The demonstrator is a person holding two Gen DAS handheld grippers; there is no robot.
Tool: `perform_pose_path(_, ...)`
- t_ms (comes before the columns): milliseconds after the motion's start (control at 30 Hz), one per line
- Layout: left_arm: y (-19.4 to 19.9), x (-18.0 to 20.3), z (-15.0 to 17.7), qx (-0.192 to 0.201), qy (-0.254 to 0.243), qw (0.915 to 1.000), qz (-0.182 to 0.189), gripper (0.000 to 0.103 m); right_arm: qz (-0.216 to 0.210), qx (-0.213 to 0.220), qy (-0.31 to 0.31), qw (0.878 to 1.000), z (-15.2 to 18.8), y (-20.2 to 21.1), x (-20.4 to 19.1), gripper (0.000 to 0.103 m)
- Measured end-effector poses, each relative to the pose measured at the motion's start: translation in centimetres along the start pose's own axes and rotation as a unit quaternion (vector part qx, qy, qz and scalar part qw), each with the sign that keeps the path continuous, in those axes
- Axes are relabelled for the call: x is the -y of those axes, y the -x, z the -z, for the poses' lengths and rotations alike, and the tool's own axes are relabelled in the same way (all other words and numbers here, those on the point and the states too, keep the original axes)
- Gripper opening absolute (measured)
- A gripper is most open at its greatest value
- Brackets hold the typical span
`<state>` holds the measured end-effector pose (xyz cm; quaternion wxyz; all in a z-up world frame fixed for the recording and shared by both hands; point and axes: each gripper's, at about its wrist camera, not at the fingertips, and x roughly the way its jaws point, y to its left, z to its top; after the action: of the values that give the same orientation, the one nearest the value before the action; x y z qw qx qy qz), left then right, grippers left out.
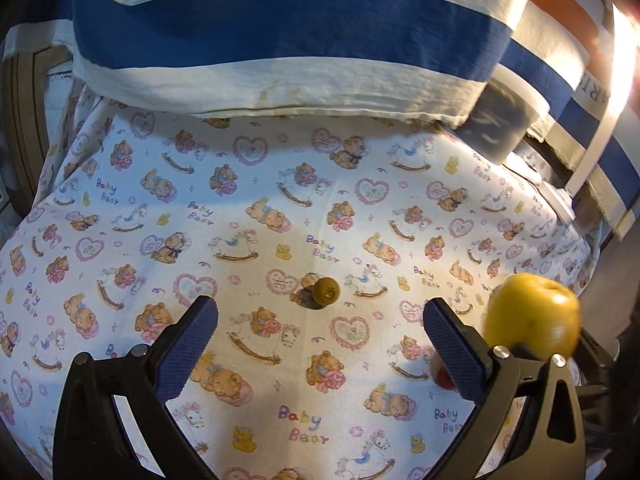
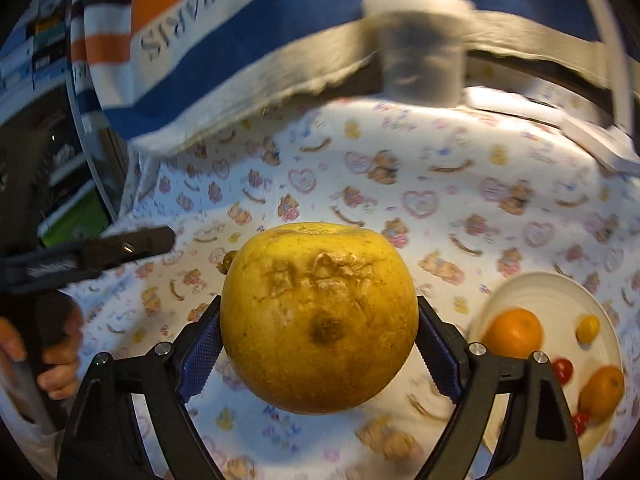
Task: Organize fruits
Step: 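Grasp a small red tomato with the left tool while the right tool carries the grapefruit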
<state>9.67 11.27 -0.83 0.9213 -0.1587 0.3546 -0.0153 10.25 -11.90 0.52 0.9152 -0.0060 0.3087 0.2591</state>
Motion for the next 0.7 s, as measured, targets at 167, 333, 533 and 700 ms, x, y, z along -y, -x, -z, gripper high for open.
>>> perform_pose_path(167, -0.5, 2.3, 1.0, -0.007, -0.043, 0.9985, 0.032, 0.102, 0.016, 0.048, -0.009, 0.999, 1.2, 3.9, 1.6, 0.089)
perform_pose_path(333, -2.2, 4.9, 2.8, -0.038, -0.084, 0.9940, 0.059, 0.090, 0.030, 0.068, -0.014, 0.997, 2.7, 6.6, 3.3, 0.089)
perform_pose_path(533, -3.0, 7.6, 4.5, -0.053, -0.138, 0.9852, 0.086, 0.082, 0.039, 0.080, -0.028, 0.996, 4.0, 7.9, 5.7, 0.089)
perform_pose_path(700, -4.4, 8.5, 5.4, -0.096, -0.143, 0.9793, 0.108, 0.067, 0.035, 0.080, -0.043, 0.995, 3.9, 8.2, 6.7, 0.089)
